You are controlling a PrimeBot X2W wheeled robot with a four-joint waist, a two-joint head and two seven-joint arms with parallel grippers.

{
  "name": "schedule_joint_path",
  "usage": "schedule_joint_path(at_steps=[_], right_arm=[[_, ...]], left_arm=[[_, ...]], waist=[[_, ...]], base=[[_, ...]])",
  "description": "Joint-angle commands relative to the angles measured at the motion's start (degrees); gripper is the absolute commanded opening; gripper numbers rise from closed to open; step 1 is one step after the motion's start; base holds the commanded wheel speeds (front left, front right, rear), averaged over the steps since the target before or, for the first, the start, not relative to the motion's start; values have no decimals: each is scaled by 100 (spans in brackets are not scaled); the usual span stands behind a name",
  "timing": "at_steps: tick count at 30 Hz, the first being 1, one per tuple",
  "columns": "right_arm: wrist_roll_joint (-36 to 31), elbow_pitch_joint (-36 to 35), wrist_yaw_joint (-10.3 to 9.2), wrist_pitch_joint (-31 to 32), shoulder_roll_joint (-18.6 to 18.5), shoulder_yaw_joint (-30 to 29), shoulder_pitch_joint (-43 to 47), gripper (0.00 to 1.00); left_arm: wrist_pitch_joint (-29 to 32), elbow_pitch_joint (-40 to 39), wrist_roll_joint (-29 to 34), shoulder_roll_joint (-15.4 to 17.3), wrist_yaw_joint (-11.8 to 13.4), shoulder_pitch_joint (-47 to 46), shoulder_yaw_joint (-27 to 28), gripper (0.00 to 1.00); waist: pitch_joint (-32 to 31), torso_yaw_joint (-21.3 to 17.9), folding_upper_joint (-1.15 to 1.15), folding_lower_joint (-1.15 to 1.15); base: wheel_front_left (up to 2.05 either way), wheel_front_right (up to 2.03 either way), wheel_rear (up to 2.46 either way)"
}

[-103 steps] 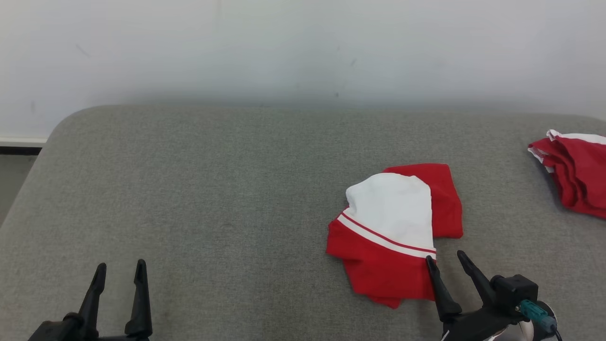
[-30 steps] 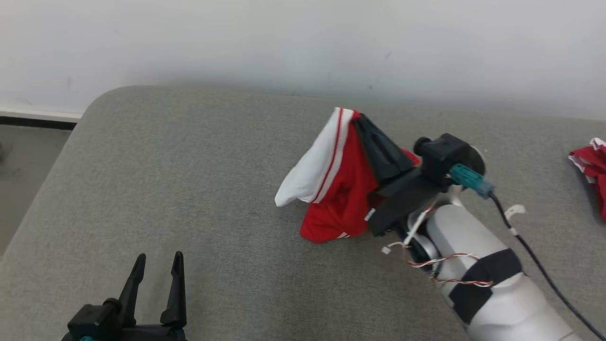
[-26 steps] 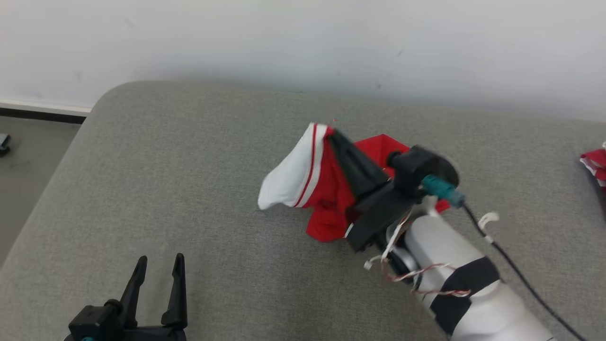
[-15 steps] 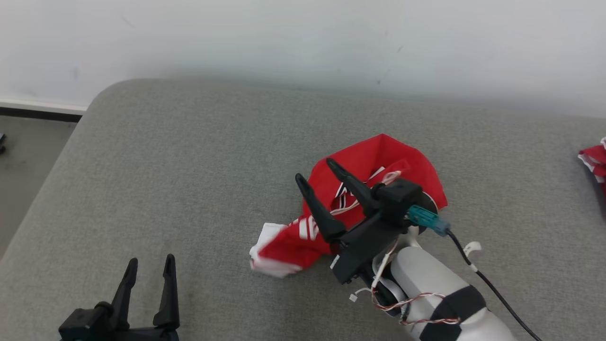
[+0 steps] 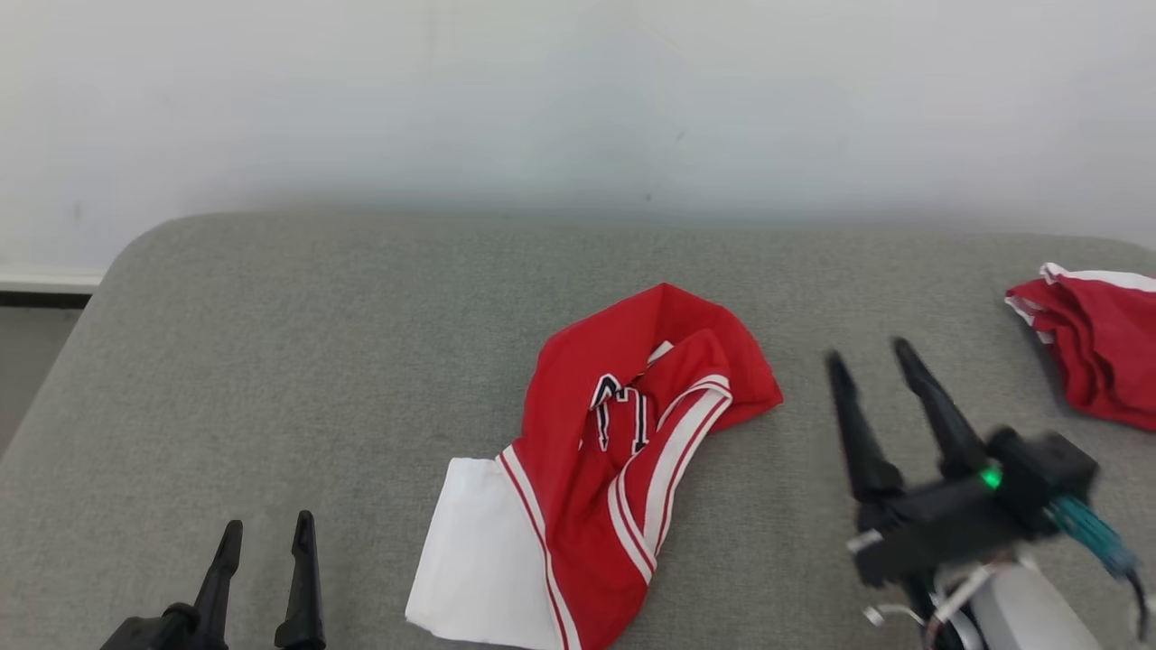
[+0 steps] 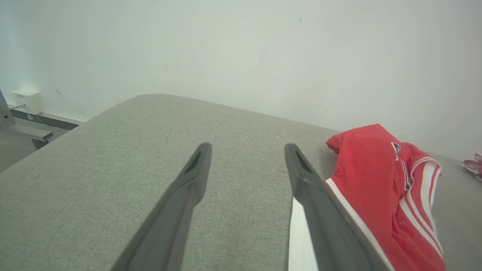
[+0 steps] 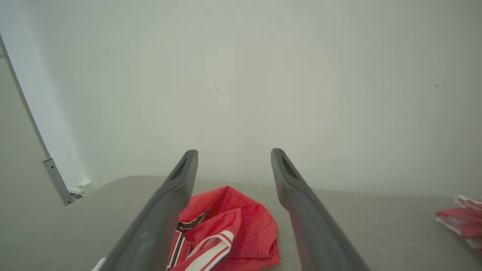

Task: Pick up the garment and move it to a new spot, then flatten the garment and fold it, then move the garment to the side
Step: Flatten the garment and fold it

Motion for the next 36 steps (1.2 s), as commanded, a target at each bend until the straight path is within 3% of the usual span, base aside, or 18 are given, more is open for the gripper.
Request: schedule_joint_path(at_steps=[1, 5, 14, 24, 36], right_arm=[[-89, -150, -12, -1, -28, -219, 311, 100], [-318, -552, -12, -1, 12, -781, 999, 100], [-503, -856, -12, -2, 276, -1030, 1440, 100], [-619, -765, -12, -1, 402, -1095, 1378, 100], [-636, -688, -12, -2, 599, -1254, 1220, 100]], left_arm=[[-1, -37, 51, 18, 8, 64, 22, 100], [-1, -106, 73, 15, 8, 98, 85, 100], [-1, -173, 171, 13, 8, 124, 130, 100], [-1, 256, 207, 134, 8, -1434, -1279, 100], [320, 1948, 56, 367, 8, -3044, -2572, 100]], waist=[[-74, -97, 0, 0], [-68, -174, 0, 0], [-47, -428, 0, 0], [224, -1093, 0, 0], [698, -1997, 0, 0]], base=[[0, 0, 0], [0, 0, 0], [0, 0, 0], [0, 0, 0], [0, 0, 0]])
